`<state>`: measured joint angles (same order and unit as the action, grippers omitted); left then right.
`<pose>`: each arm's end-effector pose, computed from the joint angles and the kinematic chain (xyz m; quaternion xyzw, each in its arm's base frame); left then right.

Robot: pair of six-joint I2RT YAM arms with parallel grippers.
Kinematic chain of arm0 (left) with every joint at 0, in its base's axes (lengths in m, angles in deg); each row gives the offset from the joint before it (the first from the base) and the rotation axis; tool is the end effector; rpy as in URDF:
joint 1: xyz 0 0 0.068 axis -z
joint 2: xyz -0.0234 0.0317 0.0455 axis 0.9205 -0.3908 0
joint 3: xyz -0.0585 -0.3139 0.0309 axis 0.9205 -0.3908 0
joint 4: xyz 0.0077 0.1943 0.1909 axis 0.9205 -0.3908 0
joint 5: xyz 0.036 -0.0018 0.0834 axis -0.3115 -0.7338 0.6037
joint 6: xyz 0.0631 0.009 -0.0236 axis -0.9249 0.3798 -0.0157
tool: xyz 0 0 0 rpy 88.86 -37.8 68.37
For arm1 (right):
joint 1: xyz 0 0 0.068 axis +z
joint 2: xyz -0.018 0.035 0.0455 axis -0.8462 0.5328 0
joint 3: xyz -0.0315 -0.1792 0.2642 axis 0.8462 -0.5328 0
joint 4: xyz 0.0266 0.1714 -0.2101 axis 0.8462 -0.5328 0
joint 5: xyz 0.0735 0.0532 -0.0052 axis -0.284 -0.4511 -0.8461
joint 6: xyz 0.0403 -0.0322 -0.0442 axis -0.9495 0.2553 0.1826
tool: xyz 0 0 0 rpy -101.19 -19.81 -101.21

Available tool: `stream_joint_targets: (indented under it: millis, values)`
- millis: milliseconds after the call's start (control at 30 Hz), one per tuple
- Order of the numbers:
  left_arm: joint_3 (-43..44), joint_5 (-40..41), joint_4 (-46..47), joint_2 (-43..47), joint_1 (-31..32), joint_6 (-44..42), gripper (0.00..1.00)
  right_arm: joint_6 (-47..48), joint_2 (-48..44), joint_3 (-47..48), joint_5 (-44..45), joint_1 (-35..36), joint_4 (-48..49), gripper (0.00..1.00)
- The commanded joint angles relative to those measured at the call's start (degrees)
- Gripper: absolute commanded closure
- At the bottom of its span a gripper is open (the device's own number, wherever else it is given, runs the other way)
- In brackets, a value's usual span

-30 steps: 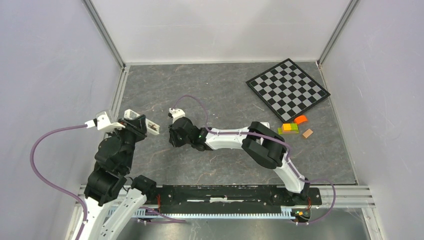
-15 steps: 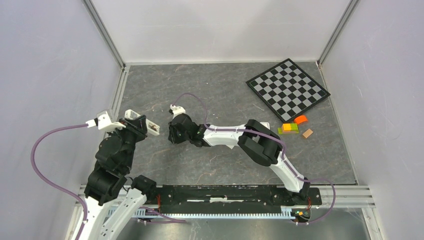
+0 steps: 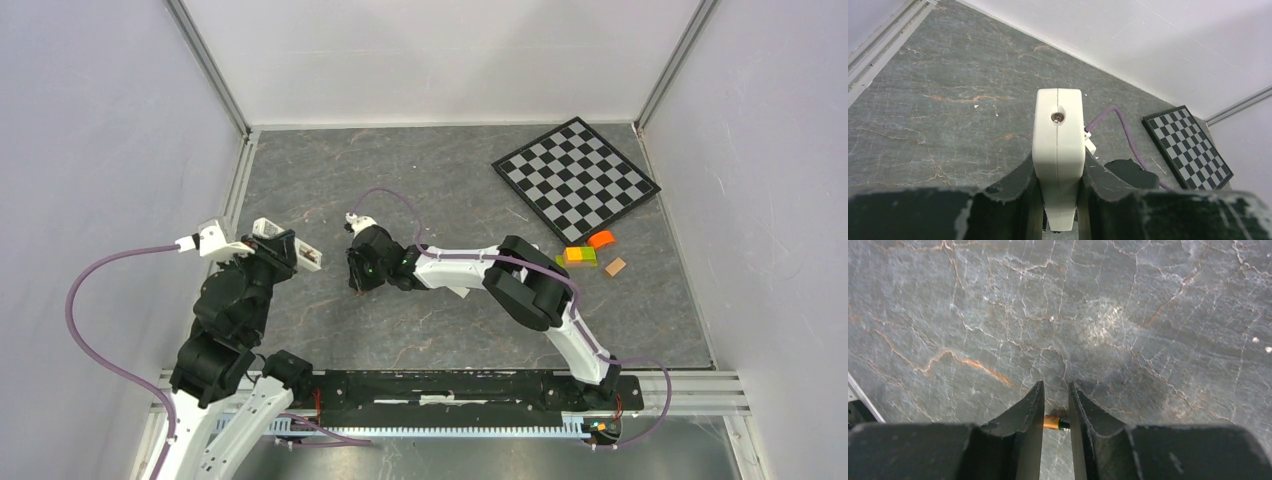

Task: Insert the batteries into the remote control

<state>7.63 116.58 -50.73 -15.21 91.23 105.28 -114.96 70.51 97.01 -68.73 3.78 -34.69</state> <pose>0.0601 0.0009 0.3787 -0.1991 0.7088 -0.1419 0.6617 0.2613 0.4805 0.1601 -0.2011 0.8852 0.3076 0.2853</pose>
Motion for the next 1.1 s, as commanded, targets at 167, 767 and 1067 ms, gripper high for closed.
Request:
stream_joint_targets:
  millis: [167, 767, 1067]
  values:
    - [-0.16, -2.91, 3.80, -1.35, -0.13, 0.00, 0.98, 6.22, -5.77, -4.30, -2.87, -0.21, -6.92, 0.69]
    - [-1.43, -6.57, 4.55, -2.94, -0.09, 0.67, 0.98, -4.56, -18.45, -15.48, 14.83, 4.13, -13.59, 0.30]
    - [-2.65, -8.01, 4.75, -1.84, -0.10, -0.37, 0.98, -19.43, -14.44, -10.02, 24.67, 10.71, -20.70, 0.26]
